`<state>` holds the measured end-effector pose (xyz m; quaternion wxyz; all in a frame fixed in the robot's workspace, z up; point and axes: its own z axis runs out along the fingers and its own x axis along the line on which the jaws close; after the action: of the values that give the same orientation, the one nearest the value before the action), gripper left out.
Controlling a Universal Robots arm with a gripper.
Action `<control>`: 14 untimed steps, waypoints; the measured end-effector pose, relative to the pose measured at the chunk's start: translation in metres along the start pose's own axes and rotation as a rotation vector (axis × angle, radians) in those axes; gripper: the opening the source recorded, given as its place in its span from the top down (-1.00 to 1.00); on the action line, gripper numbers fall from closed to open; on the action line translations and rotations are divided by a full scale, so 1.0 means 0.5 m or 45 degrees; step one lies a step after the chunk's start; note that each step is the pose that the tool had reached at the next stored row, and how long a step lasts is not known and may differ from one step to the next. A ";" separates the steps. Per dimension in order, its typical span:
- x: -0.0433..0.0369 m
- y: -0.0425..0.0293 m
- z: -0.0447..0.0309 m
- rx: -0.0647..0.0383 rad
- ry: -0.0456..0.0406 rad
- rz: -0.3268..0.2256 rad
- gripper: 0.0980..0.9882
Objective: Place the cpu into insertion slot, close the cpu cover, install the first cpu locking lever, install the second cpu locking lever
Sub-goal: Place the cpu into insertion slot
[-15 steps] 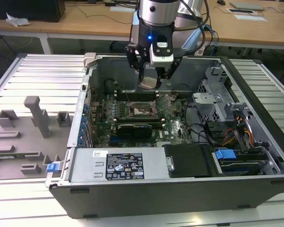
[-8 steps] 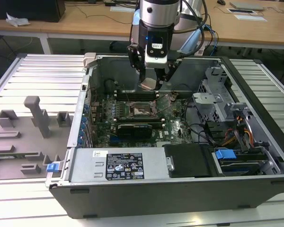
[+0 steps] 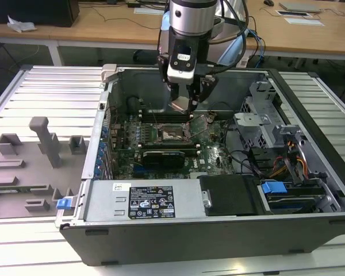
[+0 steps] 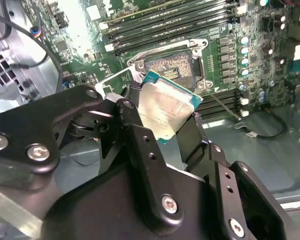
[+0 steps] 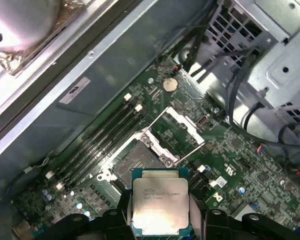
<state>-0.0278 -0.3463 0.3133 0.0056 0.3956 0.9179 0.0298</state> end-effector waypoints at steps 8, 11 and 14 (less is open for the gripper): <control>0.000 0.000 0.007 0.003 -0.016 0.176 0.00; 0.000 -0.001 0.012 0.005 -0.025 0.279 0.00; 0.000 -0.001 0.015 0.005 -0.030 0.345 0.00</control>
<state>-0.0278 -0.3463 0.3057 0.0116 0.5162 0.8560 0.0239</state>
